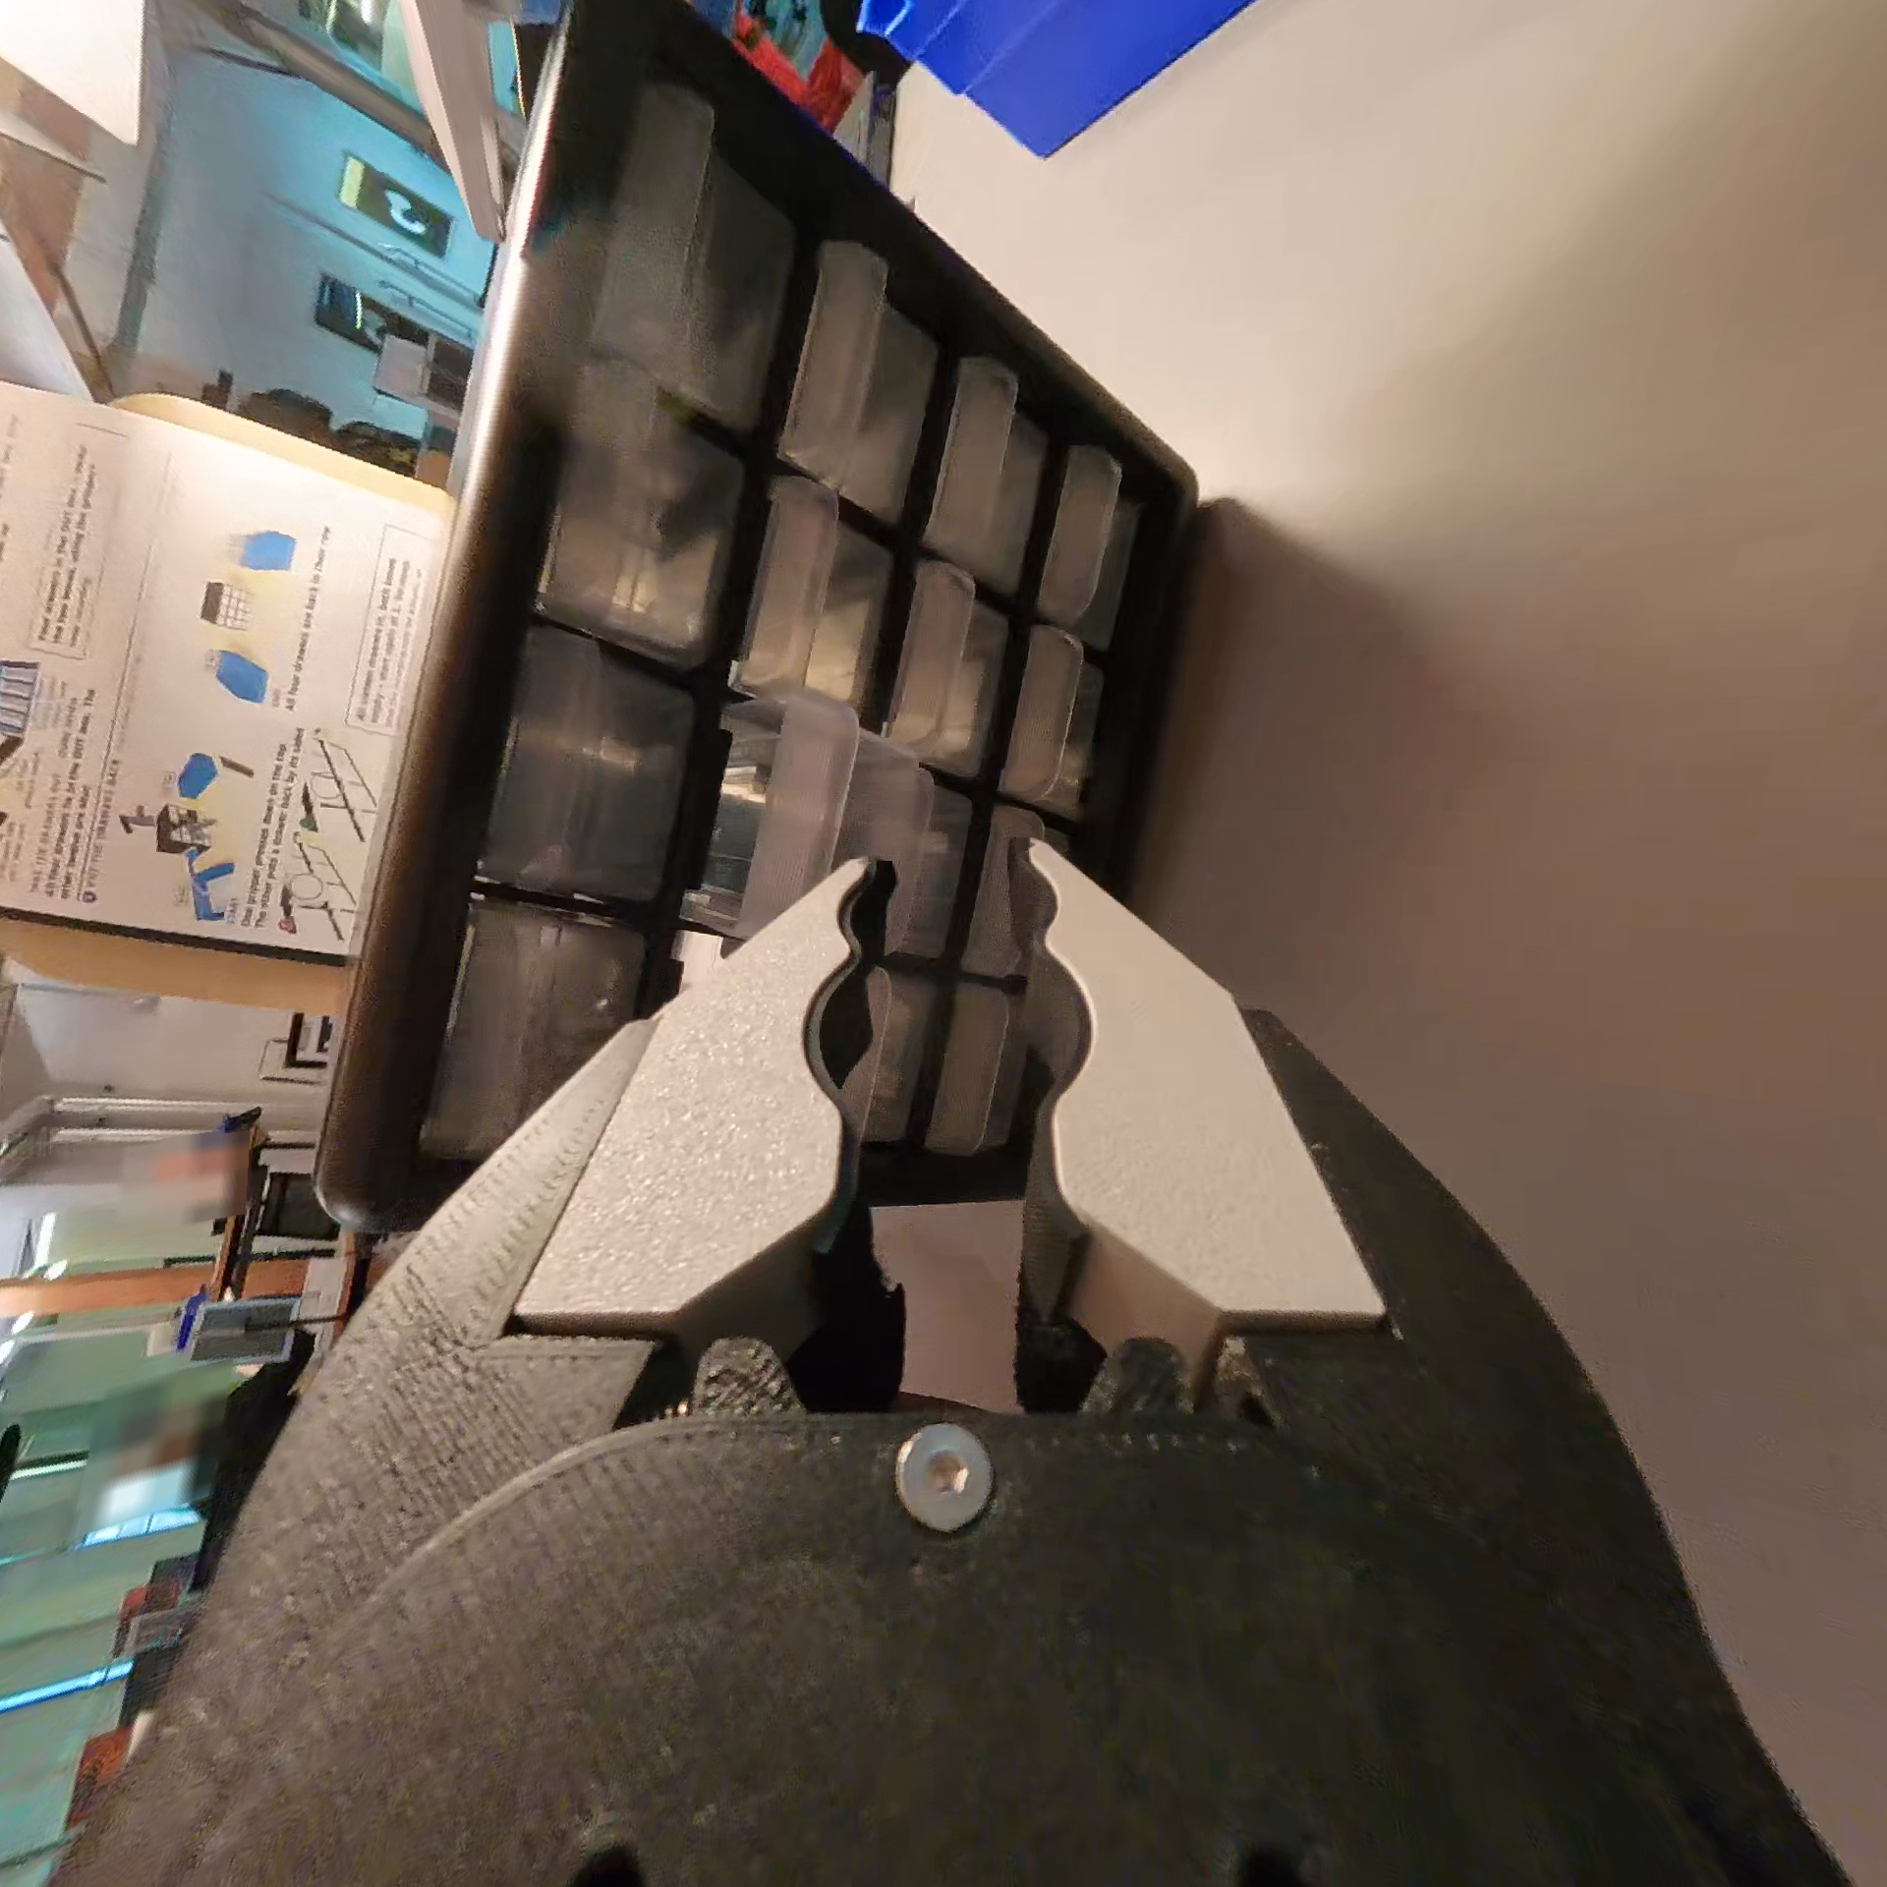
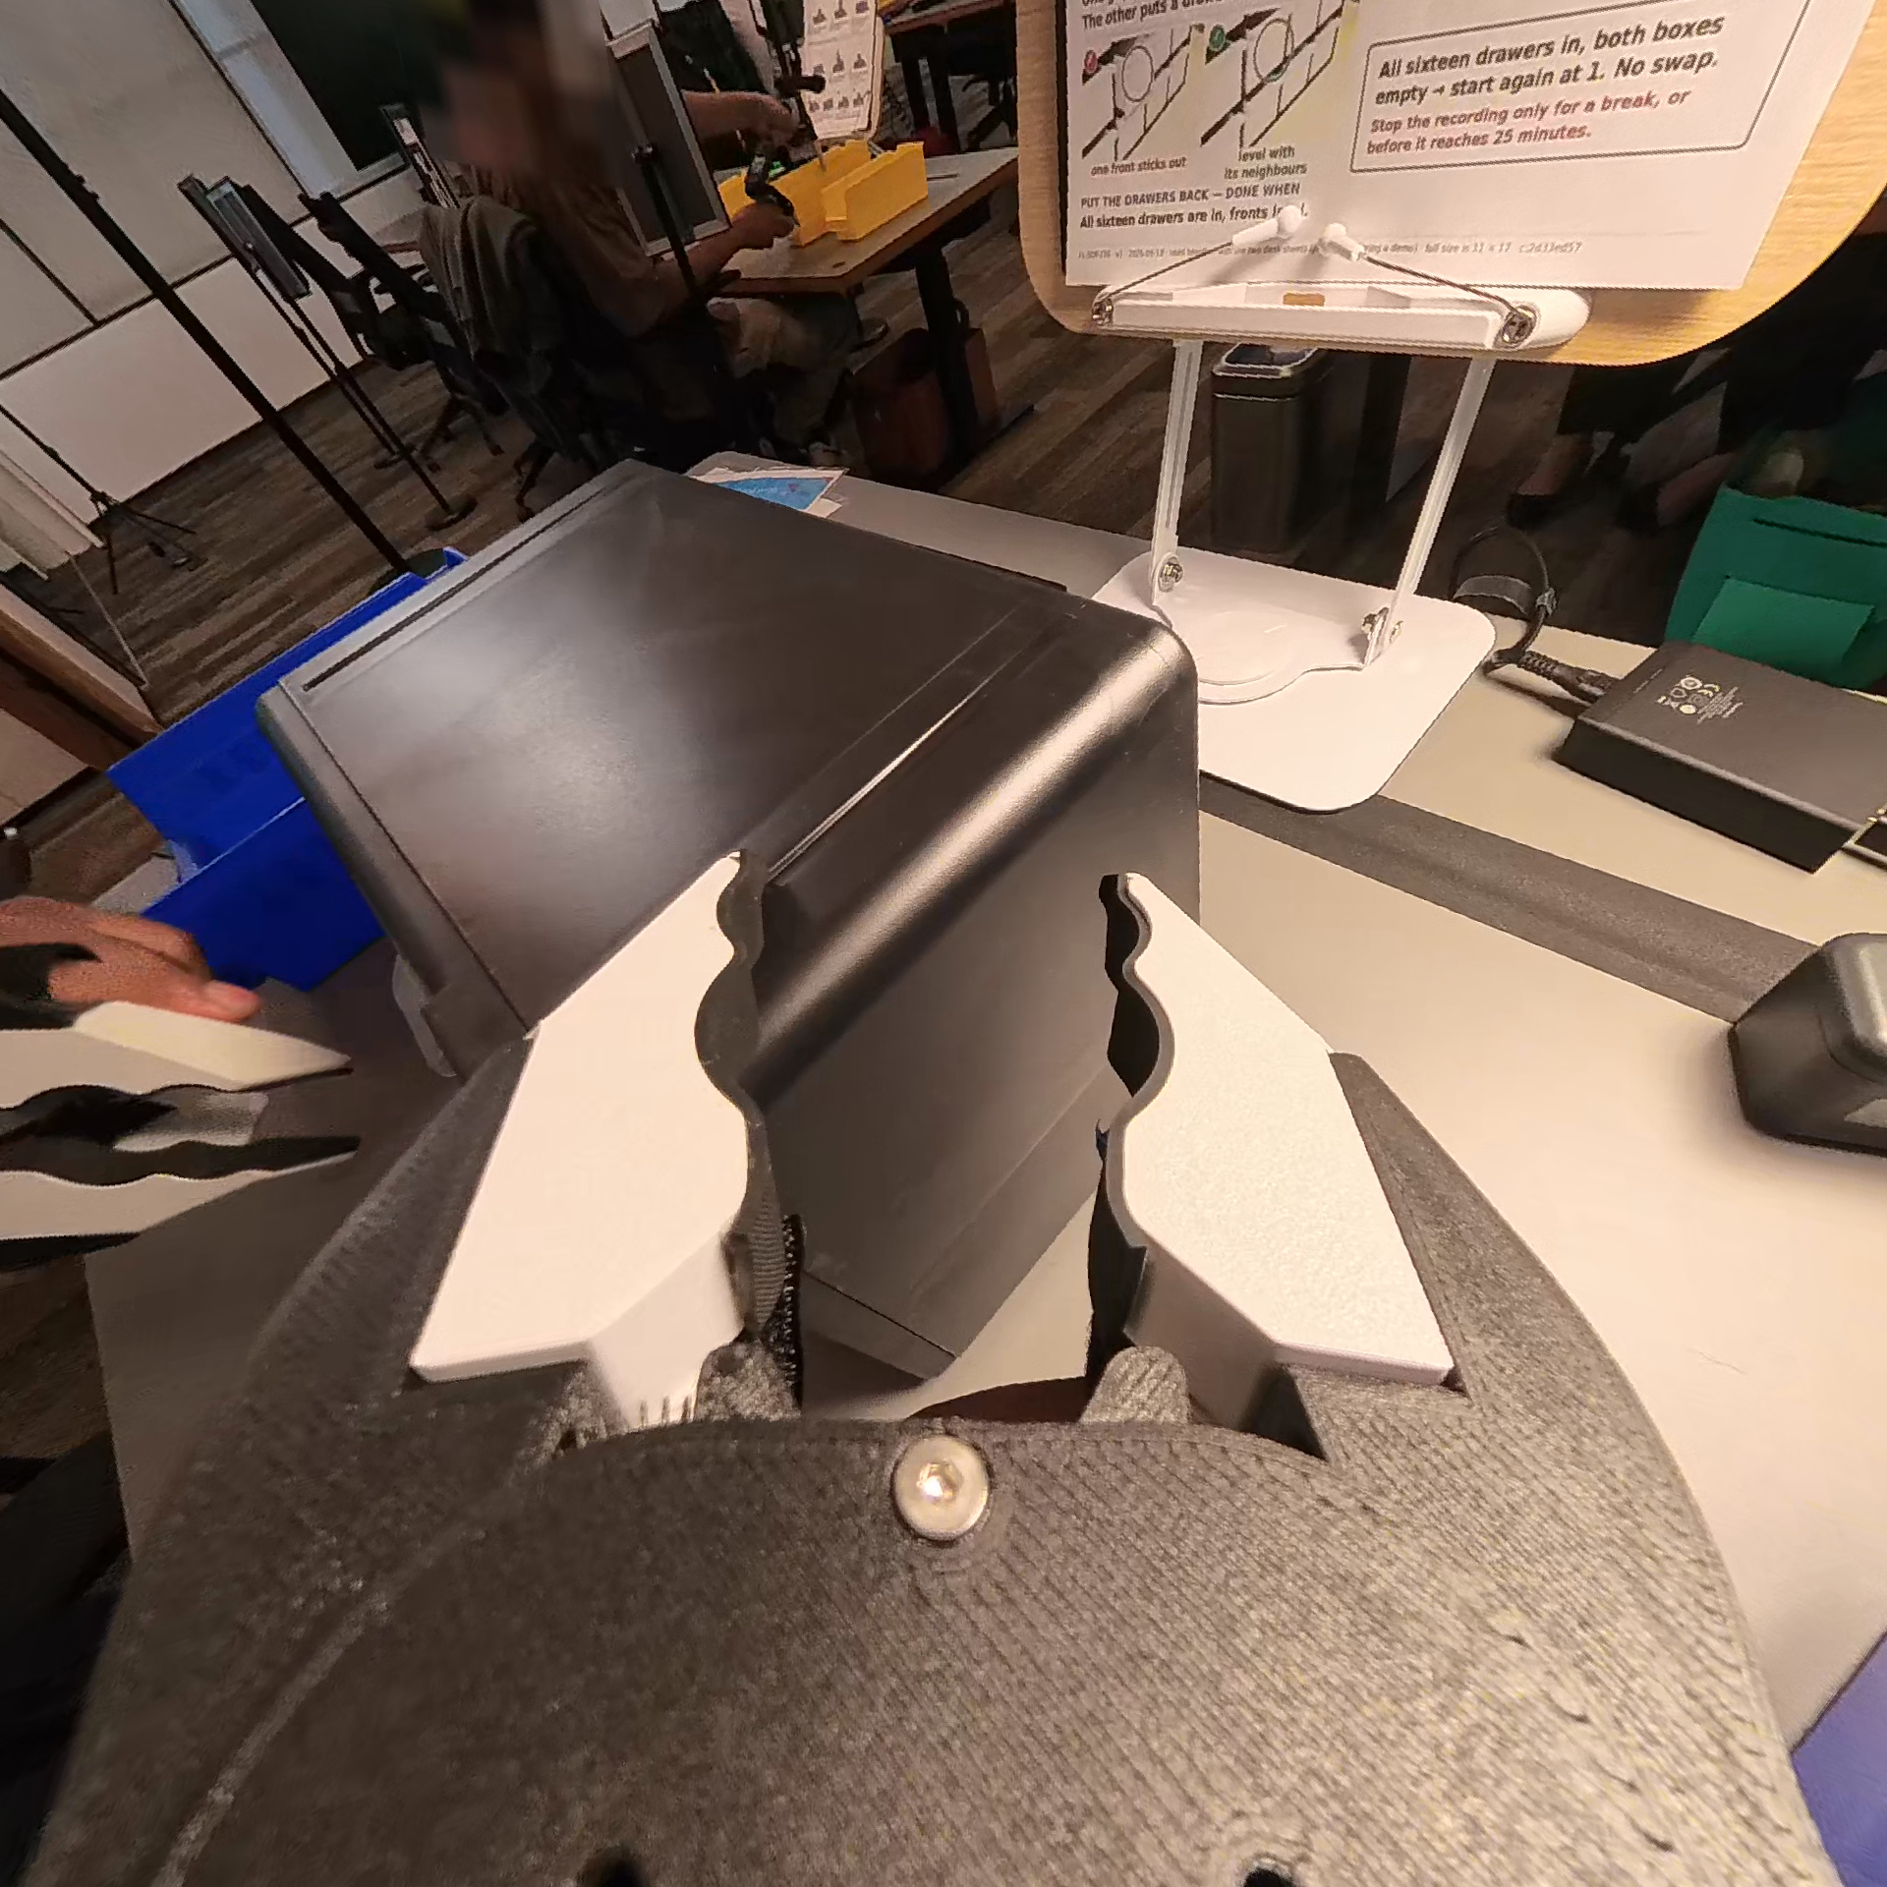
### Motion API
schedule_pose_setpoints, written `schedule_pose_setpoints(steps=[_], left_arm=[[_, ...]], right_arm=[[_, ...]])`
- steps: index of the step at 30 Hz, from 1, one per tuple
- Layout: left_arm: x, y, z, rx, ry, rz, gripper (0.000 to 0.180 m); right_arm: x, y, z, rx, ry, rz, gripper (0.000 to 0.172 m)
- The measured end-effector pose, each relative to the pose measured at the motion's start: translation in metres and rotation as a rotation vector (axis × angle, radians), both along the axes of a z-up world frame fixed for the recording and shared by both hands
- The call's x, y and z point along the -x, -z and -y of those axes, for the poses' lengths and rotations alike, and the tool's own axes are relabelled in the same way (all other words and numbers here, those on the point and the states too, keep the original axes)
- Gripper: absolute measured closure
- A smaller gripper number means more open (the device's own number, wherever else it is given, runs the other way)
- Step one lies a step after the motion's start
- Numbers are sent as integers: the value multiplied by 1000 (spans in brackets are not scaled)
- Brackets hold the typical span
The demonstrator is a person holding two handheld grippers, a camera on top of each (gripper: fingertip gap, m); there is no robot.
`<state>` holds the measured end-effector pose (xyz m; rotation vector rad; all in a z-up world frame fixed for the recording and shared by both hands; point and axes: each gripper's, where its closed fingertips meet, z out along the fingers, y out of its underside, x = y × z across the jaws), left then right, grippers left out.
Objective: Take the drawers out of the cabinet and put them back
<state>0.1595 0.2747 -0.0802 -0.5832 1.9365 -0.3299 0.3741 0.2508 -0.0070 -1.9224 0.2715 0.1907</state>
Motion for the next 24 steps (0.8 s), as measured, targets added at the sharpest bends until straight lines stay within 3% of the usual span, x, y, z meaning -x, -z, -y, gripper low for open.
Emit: schedule_pose_setpoints(steps=[10, 14, 17, 20, 24], left_arm=[[-50, 1, -37, 99, -195, 73, 180], [-56, 8, -34, 104, -189, 62, 172], [-40, 3, -24, 122, -170, 84, 163], [-10, -16, -32, 209, -203, 141, 166], [45, -55, -104, 294, -409, 262, 166]], right_arm=[[3, 0, 1, 4, 2, 13, 102], [3, -1, 1, 2, -2, 12, 102], [2, -1, 2, 1, -7, 11, 102], [2, -2, 2, -1, -10, 9, 102], [2, -1, 1, 1, -14, 10, 102]])
